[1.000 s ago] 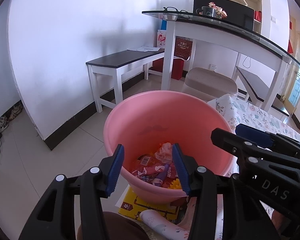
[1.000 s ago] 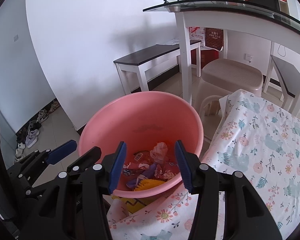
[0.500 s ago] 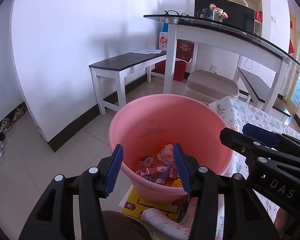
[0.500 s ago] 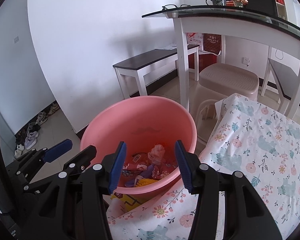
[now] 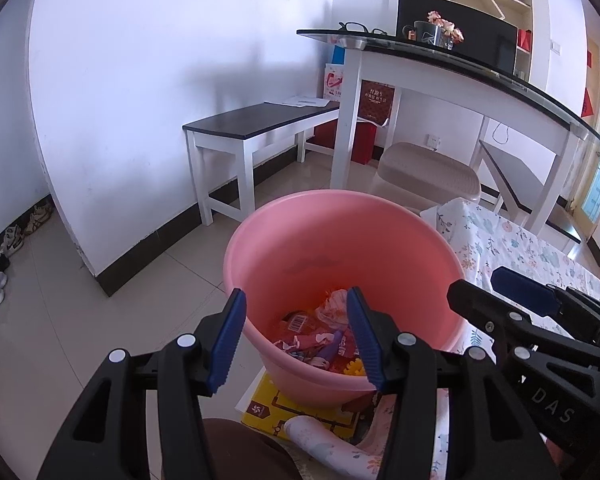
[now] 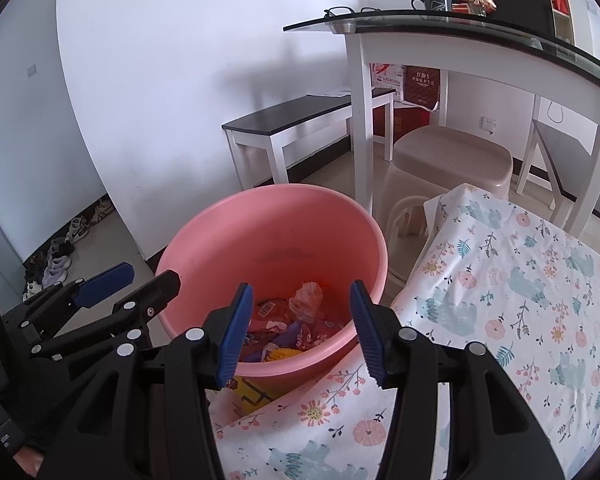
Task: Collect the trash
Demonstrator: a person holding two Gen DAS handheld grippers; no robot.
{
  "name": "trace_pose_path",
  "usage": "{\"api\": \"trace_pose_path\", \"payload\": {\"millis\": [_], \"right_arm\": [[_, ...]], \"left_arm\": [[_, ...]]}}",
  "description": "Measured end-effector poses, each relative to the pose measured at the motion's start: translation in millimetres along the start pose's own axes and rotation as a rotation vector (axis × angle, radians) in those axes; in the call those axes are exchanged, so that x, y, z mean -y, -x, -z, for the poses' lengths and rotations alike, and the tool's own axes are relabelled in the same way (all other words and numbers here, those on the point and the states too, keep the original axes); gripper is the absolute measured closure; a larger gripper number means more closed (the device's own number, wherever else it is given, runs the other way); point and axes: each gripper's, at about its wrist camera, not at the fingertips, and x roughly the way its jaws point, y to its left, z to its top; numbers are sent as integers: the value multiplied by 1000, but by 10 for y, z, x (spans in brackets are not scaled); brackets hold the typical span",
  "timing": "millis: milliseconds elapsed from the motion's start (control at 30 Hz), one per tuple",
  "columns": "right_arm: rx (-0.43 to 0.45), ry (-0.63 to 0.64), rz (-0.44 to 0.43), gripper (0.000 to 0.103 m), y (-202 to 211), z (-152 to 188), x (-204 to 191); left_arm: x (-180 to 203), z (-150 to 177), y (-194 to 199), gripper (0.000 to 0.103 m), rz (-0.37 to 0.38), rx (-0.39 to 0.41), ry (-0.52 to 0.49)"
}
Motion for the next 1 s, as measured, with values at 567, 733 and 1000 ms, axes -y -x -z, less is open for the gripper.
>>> {"api": "trace_pose_path", "payload": {"millis": [567, 733, 1000], "right_arm": [[-4, -23, 39, 52, 132, 87, 29], [16, -36, 76, 52, 268, 119, 103], [52, -54, 138, 52, 586, 205, 249]], "left_arm": [[87, 24, 107, 51, 12, 3, -1], [171, 41, 216, 51, 30, 19, -15], [382, 47, 430, 51, 78, 56, -42]]}}
